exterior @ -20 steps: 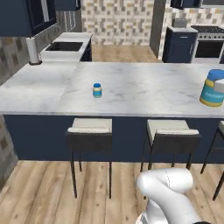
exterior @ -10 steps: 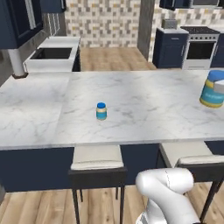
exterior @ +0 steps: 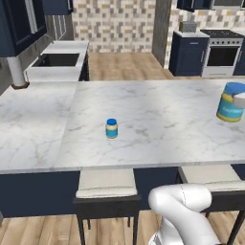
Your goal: The dining table condiment station is running low on mayonnaise. Refill the condiment station by opening the cabinet and taking the mayonnaise from the cabinet and placing it on the dining table.
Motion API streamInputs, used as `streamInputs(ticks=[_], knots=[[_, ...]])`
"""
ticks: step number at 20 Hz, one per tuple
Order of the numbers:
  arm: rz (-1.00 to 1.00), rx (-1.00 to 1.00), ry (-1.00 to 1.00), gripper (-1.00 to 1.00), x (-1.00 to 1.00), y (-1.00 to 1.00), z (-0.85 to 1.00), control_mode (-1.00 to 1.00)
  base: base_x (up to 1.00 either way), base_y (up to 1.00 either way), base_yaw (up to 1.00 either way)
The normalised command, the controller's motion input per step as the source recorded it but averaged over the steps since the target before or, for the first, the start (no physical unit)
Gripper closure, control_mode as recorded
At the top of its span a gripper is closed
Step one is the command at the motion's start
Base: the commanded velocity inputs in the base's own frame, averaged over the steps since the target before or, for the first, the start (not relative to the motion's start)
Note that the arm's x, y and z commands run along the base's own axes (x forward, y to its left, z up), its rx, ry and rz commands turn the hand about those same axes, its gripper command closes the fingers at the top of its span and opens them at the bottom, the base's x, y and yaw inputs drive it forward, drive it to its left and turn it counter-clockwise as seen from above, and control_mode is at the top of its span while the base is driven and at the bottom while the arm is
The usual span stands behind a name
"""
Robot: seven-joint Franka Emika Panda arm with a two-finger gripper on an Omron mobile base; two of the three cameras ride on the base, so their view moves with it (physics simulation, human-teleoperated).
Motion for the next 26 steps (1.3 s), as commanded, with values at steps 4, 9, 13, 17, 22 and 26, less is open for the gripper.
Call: streamInputs(ticks=[4,9,13,17,22,26], knots=[[0.24,-0.09,-0.03,1.0,0.75,0.2,-1.0,-1.0,0.0,0.0,0.0],[0.24,-0.02,-0.1,1.0,0.95,0.15,-0.8,-1.0,0.0,0.0,0.0],[0.16,0.0,-0.18,1.0,1.0,0.07,-0.5,-1.0,0.0,0.0,0.0],[0.06,0.0,-0.04,1.0,0.97,0.03,-0.49,-1.0,0.0,0.0,0.0],[0.03,-0.03,0.0,1.0,0.86,0.0,-0.52,-1.0,0.0,0.0,0.0],[0.04,-0.03,0.05,1.0,0.72,0.0,-0.57,-1.0,0.0,0.0,0.0]])
